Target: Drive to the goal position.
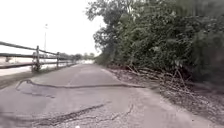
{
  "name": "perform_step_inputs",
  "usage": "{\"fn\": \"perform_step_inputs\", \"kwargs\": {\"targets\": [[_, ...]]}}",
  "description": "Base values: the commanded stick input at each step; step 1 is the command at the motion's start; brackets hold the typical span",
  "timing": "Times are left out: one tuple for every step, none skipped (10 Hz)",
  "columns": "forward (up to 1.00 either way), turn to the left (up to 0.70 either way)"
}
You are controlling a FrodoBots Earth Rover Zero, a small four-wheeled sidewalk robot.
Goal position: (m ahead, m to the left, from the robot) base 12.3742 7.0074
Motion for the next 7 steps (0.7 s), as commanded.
{"fn": "perform_step_inputs", "kwargs": {"targets": [[1.0,-0.01],[1.0,-0.01],[1.0,-0.01],[1.0,-0.01],[1.0,-0.01],[1.0,-0.01],[1.0,-0.01]]}}
